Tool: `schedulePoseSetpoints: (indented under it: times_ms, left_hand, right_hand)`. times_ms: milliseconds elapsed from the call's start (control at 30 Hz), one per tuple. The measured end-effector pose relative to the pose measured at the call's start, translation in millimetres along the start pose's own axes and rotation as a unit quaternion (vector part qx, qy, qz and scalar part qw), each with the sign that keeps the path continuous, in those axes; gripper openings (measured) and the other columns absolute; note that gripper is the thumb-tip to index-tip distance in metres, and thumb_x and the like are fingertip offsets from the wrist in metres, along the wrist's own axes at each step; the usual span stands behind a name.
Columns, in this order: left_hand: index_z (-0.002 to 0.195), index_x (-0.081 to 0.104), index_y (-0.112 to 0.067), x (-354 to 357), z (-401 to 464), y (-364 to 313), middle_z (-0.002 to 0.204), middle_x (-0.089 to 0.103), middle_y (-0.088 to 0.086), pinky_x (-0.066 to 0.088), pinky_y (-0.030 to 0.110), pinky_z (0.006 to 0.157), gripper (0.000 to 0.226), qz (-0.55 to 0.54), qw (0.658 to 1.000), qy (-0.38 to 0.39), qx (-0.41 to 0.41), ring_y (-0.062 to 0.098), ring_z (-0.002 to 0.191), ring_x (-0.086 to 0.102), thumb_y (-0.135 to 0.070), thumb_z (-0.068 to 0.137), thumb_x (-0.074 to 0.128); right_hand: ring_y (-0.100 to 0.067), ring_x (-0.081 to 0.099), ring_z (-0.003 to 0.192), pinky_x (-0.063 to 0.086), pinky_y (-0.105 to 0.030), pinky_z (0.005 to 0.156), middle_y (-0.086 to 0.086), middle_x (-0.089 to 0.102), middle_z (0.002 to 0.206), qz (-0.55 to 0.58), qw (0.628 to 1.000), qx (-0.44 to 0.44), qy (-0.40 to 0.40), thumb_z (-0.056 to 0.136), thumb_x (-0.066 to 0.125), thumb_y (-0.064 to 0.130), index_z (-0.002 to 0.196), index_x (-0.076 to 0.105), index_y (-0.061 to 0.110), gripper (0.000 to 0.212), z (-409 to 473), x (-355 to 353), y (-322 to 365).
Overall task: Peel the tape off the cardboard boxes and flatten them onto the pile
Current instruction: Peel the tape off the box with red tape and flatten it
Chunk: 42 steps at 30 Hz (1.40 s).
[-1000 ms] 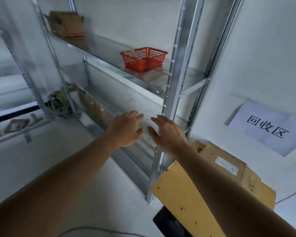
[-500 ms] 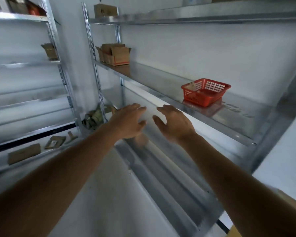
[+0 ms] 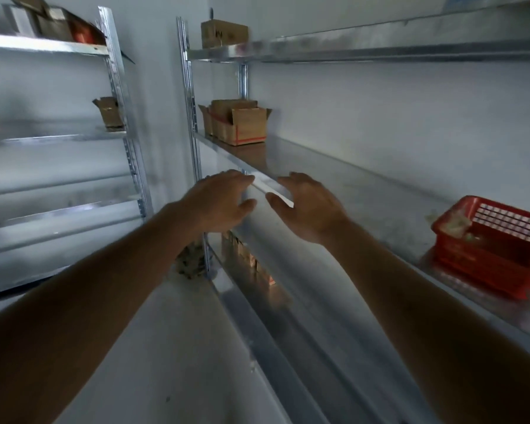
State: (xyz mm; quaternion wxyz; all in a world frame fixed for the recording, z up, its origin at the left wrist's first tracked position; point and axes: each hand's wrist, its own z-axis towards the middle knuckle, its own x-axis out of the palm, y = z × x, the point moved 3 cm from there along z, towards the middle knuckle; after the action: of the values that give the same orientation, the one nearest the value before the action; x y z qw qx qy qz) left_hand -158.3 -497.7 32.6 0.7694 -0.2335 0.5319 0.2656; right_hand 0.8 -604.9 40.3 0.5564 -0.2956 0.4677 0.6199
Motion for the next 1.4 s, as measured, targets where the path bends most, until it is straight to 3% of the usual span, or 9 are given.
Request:
schedulePoseSetpoints:
  times_ms: [200,433,633,733,967,1100,1300,1400]
  left_hand:
    - [0.16,0.035,-0.021,18.0,100.1,91.8,0.164,0.04,0.006,0.038,0.049,0.118,0.064,0.003,1.0,0.0,-0.024,0.027,0.147,0.042,-0.046,0.104,0.053]
    - [0.161,0.033,-0.02,48.8,201.0,212.3,0.166,0.036,0.004,0.034,0.046,0.12,0.065,-0.002,1.0,0.004,-0.029,0.025,0.15,0.039,-0.048,0.105,0.051]
    - [0.156,0.04,-0.024,71.8,289.6,314.2,0.16,0.046,0.002,0.044,0.045,0.11,0.058,-0.031,0.999,-0.001,0.036,0.028,0.141,0.051,-0.044,0.104,0.056]
    - [0.152,0.042,-0.027,80.7,332.7,358.8,0.156,0.051,0.0,0.047,0.042,0.107,0.053,-0.045,0.996,0.018,0.075,0.028,0.135,0.056,-0.044,0.104,0.056]
    - [0.151,0.043,-0.027,107.4,415.1,439.1,0.155,0.053,0.0,0.051,0.048,0.107,0.051,-0.069,0.989,0.054,0.118,0.025,0.133,0.058,-0.043,0.104,0.056]
    - [0.146,0.047,-0.027,129.9,463.2,474.6,0.151,0.055,0.0,0.05,0.046,0.107,0.046,-0.087,0.985,0.056,0.136,0.024,0.133,0.057,-0.042,0.104,0.057]
    - [0.132,0.052,-0.03,176.9,543.5,511.1,0.132,0.062,-0.005,0.055,0.044,0.098,0.034,-0.095,0.983,0.076,0.138,0.017,0.114,0.064,-0.044,0.102,0.056]
    - [0.121,0.057,-0.029,191.3,577.7,522.7,0.109,0.063,-0.01,0.059,0.041,0.087,0.024,-0.106,0.98,0.079,0.152,0.008,0.093,0.064,-0.042,0.101,0.058]
  right_hand:
    - [-0.022,0.055,0.13,0.045,-0.037,0.105,-0.001,0.057,0.145,0.0,1.0,-0.019,0.018,0.105,0.043,0.054,0.149,0.05,0.025,0.053,135.8,45.4,-4.7]
    - [-0.022,0.056,0.131,0.05,-0.044,0.108,0.001,0.055,0.148,-0.013,0.999,-0.021,0.028,0.105,0.043,0.055,0.149,0.047,0.026,0.053,282.6,119.1,2.4]
    - [-0.022,0.056,0.132,0.052,-0.044,0.106,0.004,0.056,0.147,-0.039,0.999,0.008,0.019,0.105,0.046,0.051,0.148,0.047,0.031,0.048,400.9,190.6,12.5]
    - [-0.021,0.063,0.122,0.057,-0.042,0.099,0.005,0.061,0.139,-0.054,0.998,0.025,0.023,0.105,0.047,0.045,0.142,0.051,0.03,0.039,453.6,218.2,19.4]
    - [-0.02,0.067,0.104,0.059,-0.032,0.08,0.003,0.063,0.121,-0.027,0.994,0.106,-0.025,0.103,0.056,0.036,0.135,0.053,0.028,0.034,549.7,261.0,17.3]
    - [-0.024,0.062,0.116,0.059,-0.037,0.086,-0.002,0.057,0.137,-0.034,0.988,0.149,-0.024,0.102,0.055,0.04,0.144,0.044,0.031,0.045,599.7,288.4,-2.9]
    - [-0.036,0.052,0.132,0.053,-0.052,0.103,-0.008,0.04,0.155,-0.042,0.981,0.181,-0.06,0.102,0.051,0.044,0.154,0.024,0.039,0.059,667.0,324.2,-41.6]
    - [-0.036,0.053,0.127,0.05,-0.052,0.102,-0.01,0.043,0.151,-0.034,0.974,0.207,-0.081,0.1,0.054,0.042,0.153,0.026,0.038,0.06,690.7,334.9,-57.7]
